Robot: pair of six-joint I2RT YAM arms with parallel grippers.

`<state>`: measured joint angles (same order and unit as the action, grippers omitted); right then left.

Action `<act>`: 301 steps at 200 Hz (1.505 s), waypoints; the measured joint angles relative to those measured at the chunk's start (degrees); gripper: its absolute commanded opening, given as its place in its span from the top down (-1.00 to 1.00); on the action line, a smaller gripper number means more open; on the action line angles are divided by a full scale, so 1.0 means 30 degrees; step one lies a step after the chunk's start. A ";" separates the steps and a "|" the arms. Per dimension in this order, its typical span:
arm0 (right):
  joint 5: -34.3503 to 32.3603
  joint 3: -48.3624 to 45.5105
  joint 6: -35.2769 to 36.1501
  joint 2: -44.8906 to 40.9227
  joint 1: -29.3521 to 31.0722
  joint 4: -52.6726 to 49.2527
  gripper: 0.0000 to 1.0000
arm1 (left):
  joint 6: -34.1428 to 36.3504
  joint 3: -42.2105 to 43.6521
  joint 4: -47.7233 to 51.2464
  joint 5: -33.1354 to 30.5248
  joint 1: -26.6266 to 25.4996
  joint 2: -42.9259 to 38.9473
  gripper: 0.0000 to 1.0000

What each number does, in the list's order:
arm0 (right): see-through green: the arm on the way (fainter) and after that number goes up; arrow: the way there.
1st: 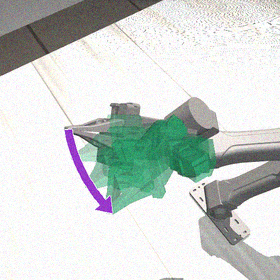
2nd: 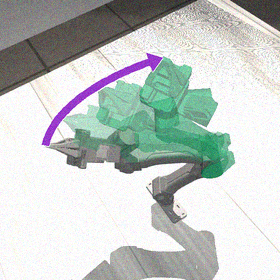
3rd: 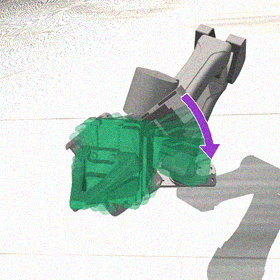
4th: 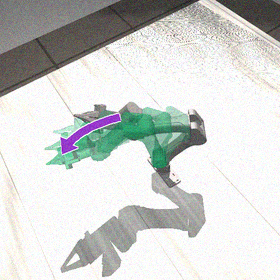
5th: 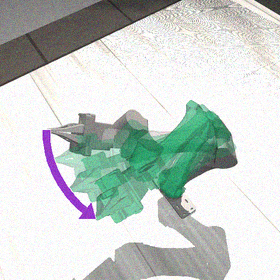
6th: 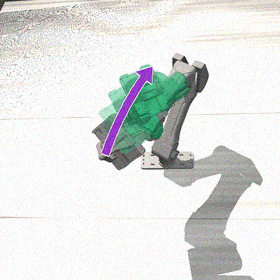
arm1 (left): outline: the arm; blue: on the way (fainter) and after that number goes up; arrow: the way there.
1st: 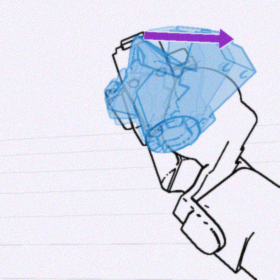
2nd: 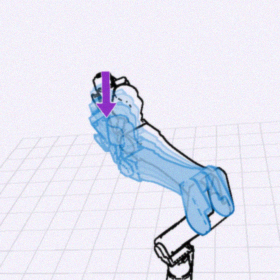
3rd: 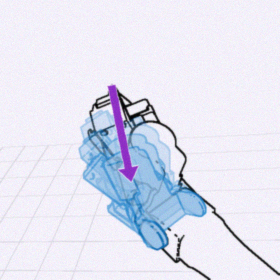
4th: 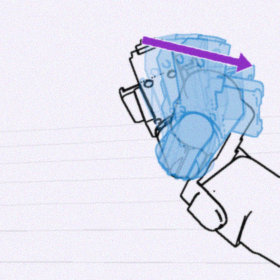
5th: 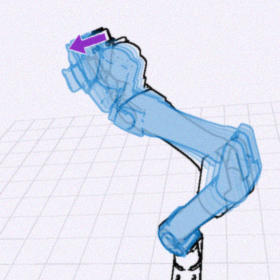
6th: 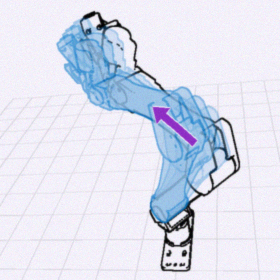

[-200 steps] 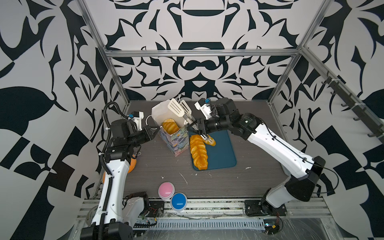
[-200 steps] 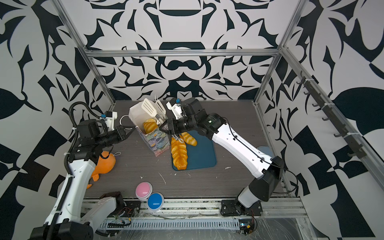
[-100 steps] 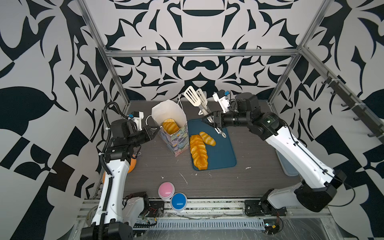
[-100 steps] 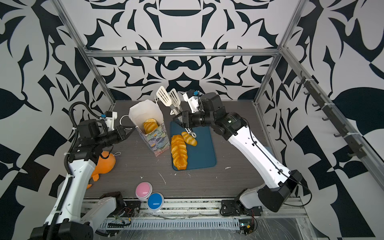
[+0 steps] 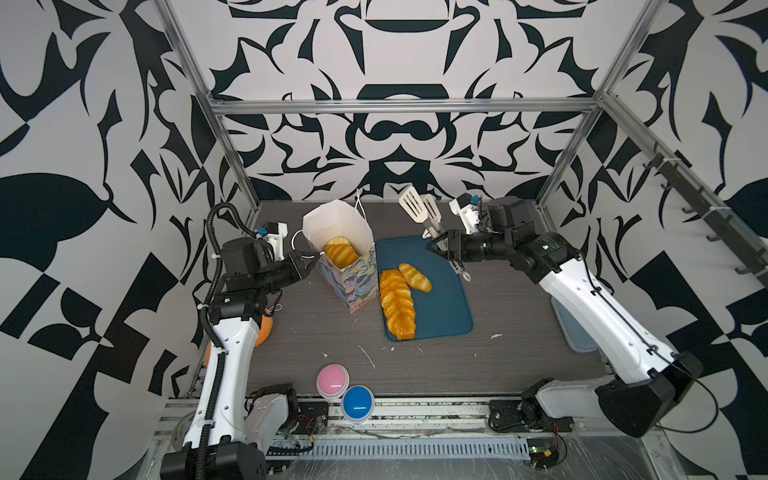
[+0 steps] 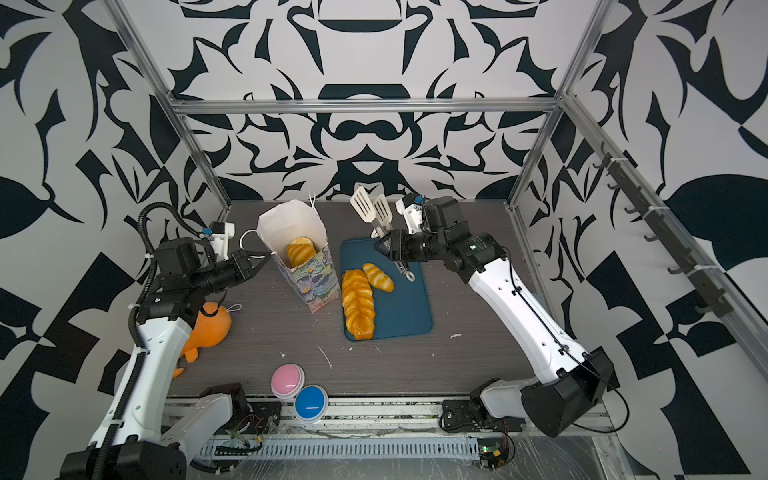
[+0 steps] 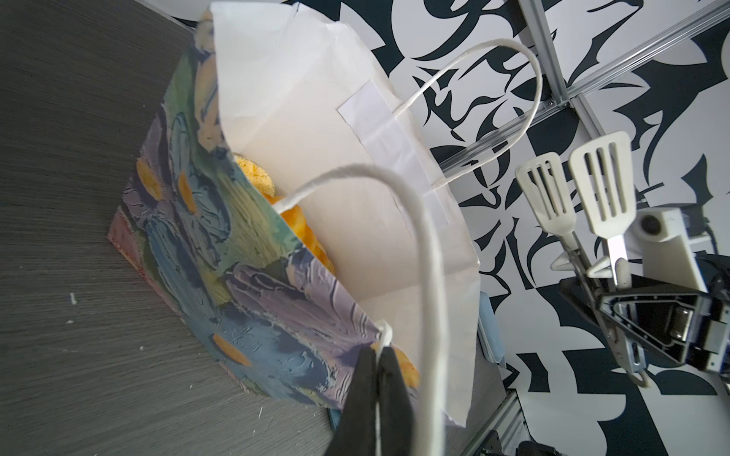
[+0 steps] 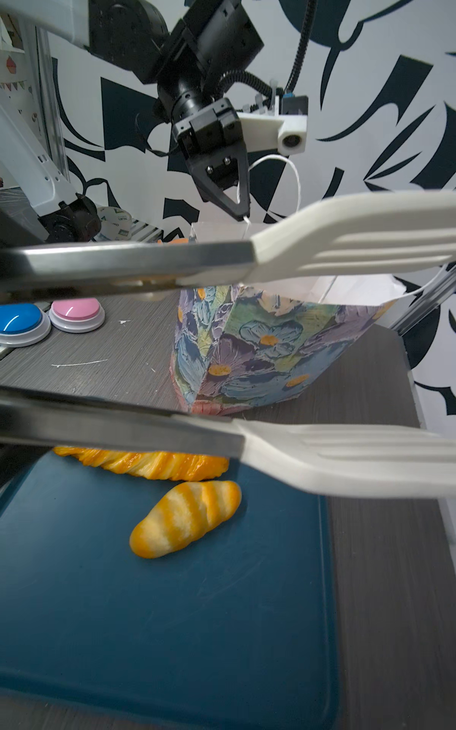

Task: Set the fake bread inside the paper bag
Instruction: 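Withdraw the empty tongs with the right gripper back over the tray, then lower the tongs onto the yellow-and-white striped roll and pinch it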

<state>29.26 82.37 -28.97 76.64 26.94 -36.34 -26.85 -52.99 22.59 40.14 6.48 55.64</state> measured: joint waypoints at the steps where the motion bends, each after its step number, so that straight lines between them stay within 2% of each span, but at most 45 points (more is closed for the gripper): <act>1: 0.0007 -0.0051 0.0000 0.0000 -0.0022 0.0000 0.00 | 0.0000 0.0000 0.0007 0.0000 0.0000 0.0000 1.00; 103: -0.0437 -0.3111 0.0000 -0.0058 -0.1166 -0.0168 0.01 | 0.0000 0.0000 0.0000 0.0000 0.0000 0.0015 1.00; 301: -0.2076 -0.6433 0.0736 0.0146 -0.1290 -0.1180 -0.03 | 0.0000 0.0000 0.0000 0.0000 0.0000 0.0015 1.00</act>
<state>23.03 63.07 -26.76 77.08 23.07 -39.88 -26.85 -52.99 22.59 40.14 6.48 55.68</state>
